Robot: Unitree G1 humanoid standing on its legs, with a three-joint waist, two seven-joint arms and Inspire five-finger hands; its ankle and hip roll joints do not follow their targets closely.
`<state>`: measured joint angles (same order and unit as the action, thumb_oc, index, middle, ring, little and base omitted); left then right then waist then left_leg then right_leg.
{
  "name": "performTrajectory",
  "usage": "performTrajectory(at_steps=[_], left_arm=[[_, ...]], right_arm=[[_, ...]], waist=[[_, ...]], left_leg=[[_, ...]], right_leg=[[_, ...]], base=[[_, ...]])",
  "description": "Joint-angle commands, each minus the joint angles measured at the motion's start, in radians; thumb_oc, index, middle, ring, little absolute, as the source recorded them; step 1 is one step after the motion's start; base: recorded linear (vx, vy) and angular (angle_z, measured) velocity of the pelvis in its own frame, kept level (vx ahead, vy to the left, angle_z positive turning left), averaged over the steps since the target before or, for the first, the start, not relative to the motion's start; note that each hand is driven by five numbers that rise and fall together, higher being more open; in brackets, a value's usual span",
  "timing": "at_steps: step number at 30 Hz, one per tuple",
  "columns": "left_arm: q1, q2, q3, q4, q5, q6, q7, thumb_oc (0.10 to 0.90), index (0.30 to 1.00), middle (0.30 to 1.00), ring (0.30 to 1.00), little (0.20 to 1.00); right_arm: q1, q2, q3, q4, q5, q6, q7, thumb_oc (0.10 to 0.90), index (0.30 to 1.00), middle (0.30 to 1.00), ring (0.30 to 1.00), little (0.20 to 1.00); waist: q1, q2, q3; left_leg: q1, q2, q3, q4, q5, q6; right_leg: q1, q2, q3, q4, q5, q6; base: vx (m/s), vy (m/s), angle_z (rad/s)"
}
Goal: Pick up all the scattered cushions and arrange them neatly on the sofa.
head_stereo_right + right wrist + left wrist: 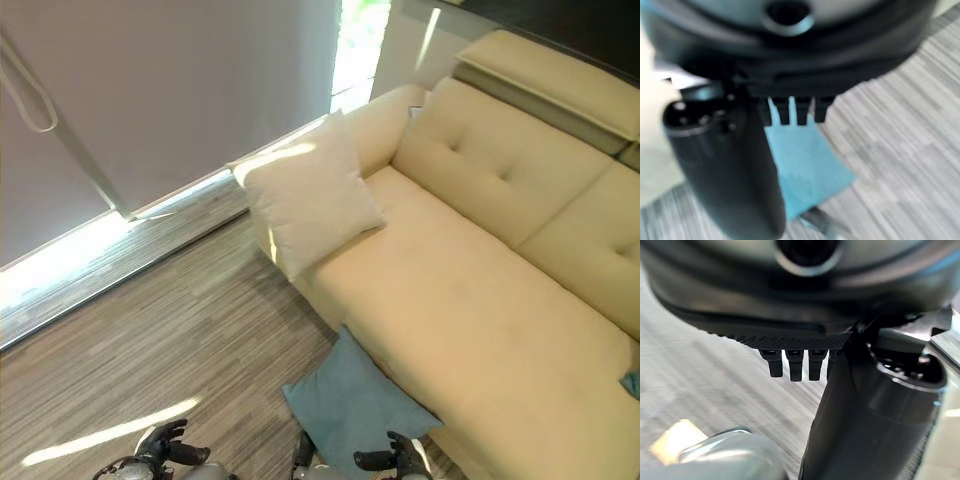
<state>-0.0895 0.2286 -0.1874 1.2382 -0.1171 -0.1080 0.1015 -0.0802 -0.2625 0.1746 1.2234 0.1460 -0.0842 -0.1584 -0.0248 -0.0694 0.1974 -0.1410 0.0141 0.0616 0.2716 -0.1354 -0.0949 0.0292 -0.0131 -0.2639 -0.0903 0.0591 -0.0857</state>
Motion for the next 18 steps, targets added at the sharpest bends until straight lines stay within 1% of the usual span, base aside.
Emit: performTrajectory(at_steps=[1,2,4,5,6,7,10,11,12,13,14,15,16,17,18], left_arm=[[0.0,-0.014,-0.05,0.02,-0.009,-0.021,0.017,0.8,0.9,0.9,0.9,0.9],[0.004,-0.015,-0.055,0.023,-0.003,-0.021,0.017,0.8,0.9,0.9,0.9,0.9],[0.005,-0.014,-0.058,0.022,0.006,-0.019,0.014,0.8,0.9,0.9,0.9,0.9],[0.005,-0.014,-0.058,0.022,0.006,-0.019,0.014,0.8,0.9,0.9,0.9,0.9],[0.006,-0.011,-0.058,0.022,0.01,-0.02,0.015,0.8,0.9,0.9,0.9,0.9],[0.011,-0.007,-0.054,0.021,0.011,-0.02,0.015,0.8,0.9,0.9,0.9,0.9],[0.013,-0.003,-0.045,0.015,0.005,-0.023,0.021,0.8,0.9,0.9,0.9,0.9],[0.013,-0.003,-0.045,0.015,0.005,-0.023,0.021,0.8,0.9,0.9,0.9,0.9],[0.02,0.004,-0.034,0.02,0.006,-0.023,0.023,0.8,0.9,0.9,0.9,0.9],[0.022,0.009,-0.03,0.021,0.007,-0.022,0.026,0.8,0.9,0.9,0.9,0.9],[0.022,0.009,-0.03,0.021,0.007,-0.022,0.026,0.8,0.9,0.9,0.9,0.9],[0.019,0.023,-0.019,0.024,0.0,-0.02,0.029,0.8,0.9,0.9,0.9,0.9],[0.018,0.024,-0.019,0.024,0.0,-0.02,0.029,0.8,0.9,0.9,0.9,0.9],[0.019,0.027,-0.014,0.023,0.001,-0.018,0.028,0.8,0.9,0.9,0.9,0.9],[0.018,0.036,-0.01,0.021,0.003,-0.016,0.026,0.8,0.9,0.9,0.9,0.9]], right_arm=[[0.023,-0.026,0.013,-0.003,0.02,-0.018,-0.021,0.8,0.9,0.9,0.9,0.9],[0.026,-0.031,0.015,-0.005,0.013,-0.019,-0.021,0.8,0.9,0.9,0.9,0.9],[0.024,-0.033,0.014,-0.012,0.007,-0.017,-0.023,0.8,0.9,0.9,0.9,0.9],[0.025,-0.033,0.014,-0.012,0.007,-0.017,-0.023,0.8,0.9,0.9,0.9,0.9],[0.022,-0.033,0.014,-0.017,0.007,-0.02,-0.023,0.8,0.9,0.9,0.9,0.9],[0.023,-0.033,0.019,-0.017,0.001,-0.017,-0.021,0.8,0.9,0.9,0.9,0.9],[0.014,-0.033,0.029,-0.021,-0.014,-0.009,-0.023,0.8,0.9,0.9,0.9,0.9],[0.014,-0.033,0.028,-0.021,-0.014,-0.009,-0.023,0.8,0.9,0.9,0.9,0.9],[0.006,-0.03,0.038,-0.03,-0.022,-0.006,-0.021,0.8,0.9,0.9,0.9,0.9],[-0.002,-0.027,0.043,-0.035,-0.026,-0.006,-0.02,0.8,0.9,0.9,0.9,0.9],[-0.002,-0.027,0.043,-0.035,-0.026,-0.006,-0.02,0.8,0.9,0.9,0.9,0.9],[-0.02,-0.022,0.053,-0.047,-0.032,-0.007,-0.021,0.8,0.9,0.9,0.9,0.9],[-0.02,-0.022,0.052,-0.047,-0.032,-0.007,-0.021,0.8,0.9,0.9,0.9,0.9],[-0.026,-0.022,0.054,-0.052,-0.035,-0.008,-0.021,0.8,0.9,0.9,0.9,0.9],[-0.031,-0.021,0.06,-0.059,-0.039,-0.008,-0.019,0.8,0.9,0.9,0.9,0.9]], waist=[[0.035,0.005,0.005],[0.03,0.011,-0.002],[0.026,0.016,-0.013],[0.028,0.016,-0.012],[0.023,0.017,-0.017],[0.025,0.019,-0.023],[0.032,0.027,-0.016],[0.033,0.028,-0.016],[0.042,0.029,-0.011],[0.049,0.03,-0.005],[0.05,0.03,-0.005],[0.079,0.035,0.01],[0.079,0.035,0.01],[0.091,0.039,0.01],[0.1,0.041,0.016]], left_leg=[[0.051,-0.046,-0.094,-0.136,0.036,0.053],[0.059,-0.045,-0.115,-0.156,0.053,0.054],[0.088,-0.049,-0.115,-0.202,0.058,0.066],[0.09,-0.049,-0.113,-0.204,0.059,0.066],[0.104,-0.053,-0.113,-0.225,0.066,0.069],[0.118,-0.056,-0.104,-0.249,0.073,0.077],[0.131,-0.061,-0.094,-0.281,0.083,0.092],[0.132,-0.061,-0.092,-0.282,0.083,0.092],[0.134,-0.055,-0.072,-0.297,0.086,0.1],[0.13,-0.05,-0.059,-0.296,0.087,0.102],[0.13,-0.05,-0.058,-0.296,0.087,0.102],[0.108,-0.026,-0.024,-0.282,0.092,0.102],[0.108,-0.026,-0.024,-0.281,0.091,0.102],[0.098,-0.015,-0.011,-0.276,0.093,0.102],[0.087,-0.003,0.003,-0.267,0.099,0.105]], right_leg=[[-0.007,-0.037,0.062,0.121,-0.121,0.149],[-0.004,-0.035,0.077,0.128,-0.123,0.151],[-0.013,-0.033,0.096,0.134,-0.116,0.157],[-0.012,-0.033,0.098,0.134,-0.116,0.158],[-0.018,-0.037,0.107,0.135,-0.108,0.166],[-0.02,-0.043,0.12,0.129,-0.098,0.175],[-0.049,-0.059,0.139,0.133,-0.071,0.2],[-0.049,-0.058,0.141,0.133,-0.071,0.2],[-0.074,-0.07,0.144,0.139,-0.057,0.214],[-0.091,-0.081,0.128,0.15,-0.048,0.219],[-0.092,-0.081,0.13,0.151,-0.048,0.219],[-0.121,-0.124,0.03,0.192,-0.045,0.229],[-0.122,-0.124,0.03,0.195,-0.047,0.23],[-0.113,-0.148,-0.022,0.209,-0.058,0.226],[-0.09,-0.163,-0.045,0.259,-0.088,0.215]], base=[[0.09,0.112,-0.85],[0.06,0.122,-0.99],[0.06,0.144,-0.72],[0.04,0.141,-0.43],[0.03,0.158,-0.39],[0.02,0.21,-0.28],[-0.05,0.131,-0.36],[-0.1,0.109,-0.41],[-0.11,0.062,-0.47],[-0.11,0.062,-0.69],[-0.18,-0.004,-0.91],[-0.13,-0.012,-0.93],[-0.18,-0.028,-0.86],[-0.14,-0.026,-0.83],[-0.15,-0.026,-0.57]])
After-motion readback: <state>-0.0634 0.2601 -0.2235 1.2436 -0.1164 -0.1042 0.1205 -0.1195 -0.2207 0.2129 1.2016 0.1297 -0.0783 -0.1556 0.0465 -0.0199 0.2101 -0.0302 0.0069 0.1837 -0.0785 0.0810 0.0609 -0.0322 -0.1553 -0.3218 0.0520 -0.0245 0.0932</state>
